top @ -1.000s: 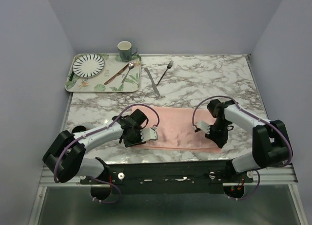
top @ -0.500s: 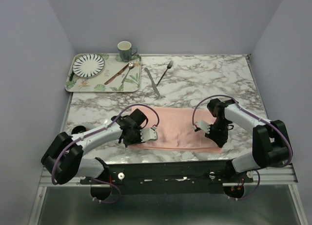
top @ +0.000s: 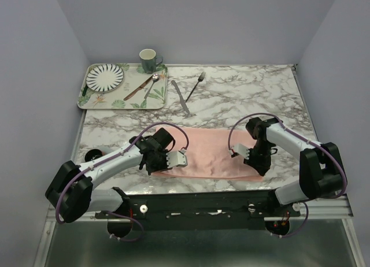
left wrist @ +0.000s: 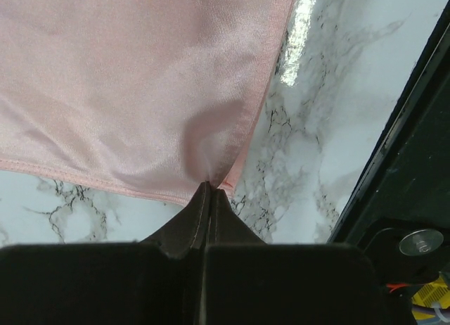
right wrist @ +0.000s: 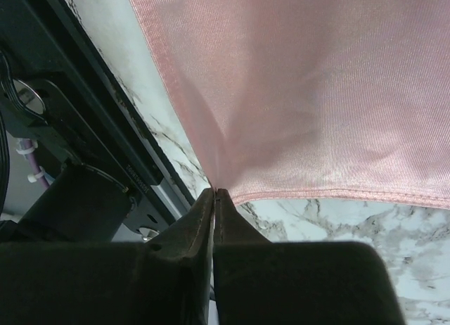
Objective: Fold the napkin into a case and place the utensils inside
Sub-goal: Smooth out the rectangle-folded napkin at the center of the board, then pick up the rectangle-folded napkin at the center of the board.
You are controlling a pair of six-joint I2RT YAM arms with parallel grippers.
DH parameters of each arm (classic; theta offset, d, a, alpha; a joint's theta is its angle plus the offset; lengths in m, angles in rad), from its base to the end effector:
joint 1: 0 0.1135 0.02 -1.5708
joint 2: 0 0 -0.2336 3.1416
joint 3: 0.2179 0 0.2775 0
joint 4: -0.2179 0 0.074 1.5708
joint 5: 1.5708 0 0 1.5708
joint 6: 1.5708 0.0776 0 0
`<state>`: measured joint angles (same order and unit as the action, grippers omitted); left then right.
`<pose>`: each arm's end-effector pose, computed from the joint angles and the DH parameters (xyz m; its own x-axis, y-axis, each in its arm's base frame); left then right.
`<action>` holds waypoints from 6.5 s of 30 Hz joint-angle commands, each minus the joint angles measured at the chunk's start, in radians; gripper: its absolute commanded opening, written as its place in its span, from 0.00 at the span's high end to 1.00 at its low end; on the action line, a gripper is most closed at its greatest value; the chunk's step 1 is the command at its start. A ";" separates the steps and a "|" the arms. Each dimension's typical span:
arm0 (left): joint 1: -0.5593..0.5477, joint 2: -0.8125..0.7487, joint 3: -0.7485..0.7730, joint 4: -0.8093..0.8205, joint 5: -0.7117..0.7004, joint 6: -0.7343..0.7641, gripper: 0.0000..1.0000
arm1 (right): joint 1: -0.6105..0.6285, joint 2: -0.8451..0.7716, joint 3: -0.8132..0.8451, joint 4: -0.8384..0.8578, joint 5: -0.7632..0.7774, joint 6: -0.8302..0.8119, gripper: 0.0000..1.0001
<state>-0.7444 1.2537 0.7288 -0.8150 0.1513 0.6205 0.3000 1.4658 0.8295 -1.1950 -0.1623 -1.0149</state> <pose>0.1731 -0.1754 0.1049 -0.1783 0.9458 -0.2715 0.9819 0.1890 0.0137 0.1972 0.0741 0.0876 -0.2732 -0.9620 0.0033 -0.9170 0.2615 0.3012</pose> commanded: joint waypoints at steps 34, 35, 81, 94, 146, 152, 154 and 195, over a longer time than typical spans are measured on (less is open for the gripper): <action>0.390 0.248 0.466 0.385 0.607 -0.731 0.01 | -0.094 0.190 0.609 0.479 -0.772 0.833 0.00; 0.390 0.224 0.460 0.425 0.573 -0.743 0.01 | -0.094 0.139 0.573 0.567 -0.704 0.873 0.00; 0.424 0.697 0.063 1.542 0.536 -1.647 0.01 | -0.223 0.584 0.263 0.982 -0.896 1.317 0.00; 0.542 0.682 -0.006 1.528 0.560 -1.653 0.01 | -0.331 0.587 0.307 0.790 -0.919 1.204 0.00; 0.645 0.064 0.084 0.299 0.167 -1.113 0.43 | -0.464 0.383 0.541 0.365 -0.537 0.874 0.02; 0.538 0.044 0.050 0.260 -0.022 -1.145 0.51 | -0.429 0.228 0.386 0.419 -0.439 0.909 0.02; 0.473 0.046 0.054 0.266 -0.050 -1.147 0.51 | -0.424 0.206 0.350 0.429 -0.427 0.912 0.02; 0.297 0.424 0.182 0.269 -0.262 -1.038 0.77 | -0.427 0.125 0.280 0.273 -0.235 0.843 0.02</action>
<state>-0.4458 1.6135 0.9230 -0.5396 -0.0563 -0.4591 -0.1238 1.5715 1.0786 -0.9112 -0.4110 -0.1696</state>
